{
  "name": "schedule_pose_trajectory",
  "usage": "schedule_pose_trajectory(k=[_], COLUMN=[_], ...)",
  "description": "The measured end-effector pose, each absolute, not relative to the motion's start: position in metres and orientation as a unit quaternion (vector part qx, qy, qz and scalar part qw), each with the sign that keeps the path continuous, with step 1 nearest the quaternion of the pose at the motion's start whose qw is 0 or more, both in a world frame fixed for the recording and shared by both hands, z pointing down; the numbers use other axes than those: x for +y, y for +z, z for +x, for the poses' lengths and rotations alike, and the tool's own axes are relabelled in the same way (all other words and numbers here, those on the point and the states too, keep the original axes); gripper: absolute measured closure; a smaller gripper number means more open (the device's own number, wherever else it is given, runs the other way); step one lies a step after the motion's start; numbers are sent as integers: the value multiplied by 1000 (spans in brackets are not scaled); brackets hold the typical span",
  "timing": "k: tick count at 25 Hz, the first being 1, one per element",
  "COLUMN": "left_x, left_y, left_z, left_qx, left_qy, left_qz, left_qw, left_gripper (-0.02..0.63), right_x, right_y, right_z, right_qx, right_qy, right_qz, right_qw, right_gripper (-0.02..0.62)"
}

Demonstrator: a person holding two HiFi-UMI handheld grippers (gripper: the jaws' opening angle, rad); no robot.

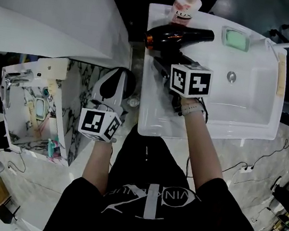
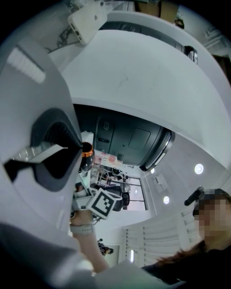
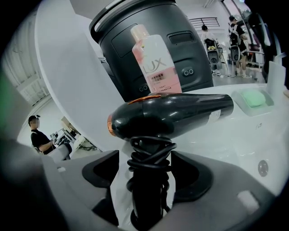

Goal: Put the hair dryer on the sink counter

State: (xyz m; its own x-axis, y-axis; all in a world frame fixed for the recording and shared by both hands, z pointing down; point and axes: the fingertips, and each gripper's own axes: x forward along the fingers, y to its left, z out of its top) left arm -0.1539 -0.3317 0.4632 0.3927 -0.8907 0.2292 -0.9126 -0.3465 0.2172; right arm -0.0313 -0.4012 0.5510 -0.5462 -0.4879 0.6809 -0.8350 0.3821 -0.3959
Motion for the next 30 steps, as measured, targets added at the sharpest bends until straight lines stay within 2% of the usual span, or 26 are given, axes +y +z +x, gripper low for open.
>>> schedule_pose_trajectory(k=[25,27,30], left_x=[-280,-278,-275], left_y=[435,431,424], left_z=[-133,-133,-133], left_qx=[-541,-542,-544], left_qy=[18,16,15], left_qz=[830,830,830], left_qw=[133,129,124], left_gripper=[606,606,606], right_x=[-344,-340,-334], right_y=[498,491,480], right_z=[-3,-1,6], right_qx=[-822,-825,-828], right_qy=[334,326,314], right_qz=[418,418,423], right_qw=[198,197,190], right_gripper=[195,207,289])
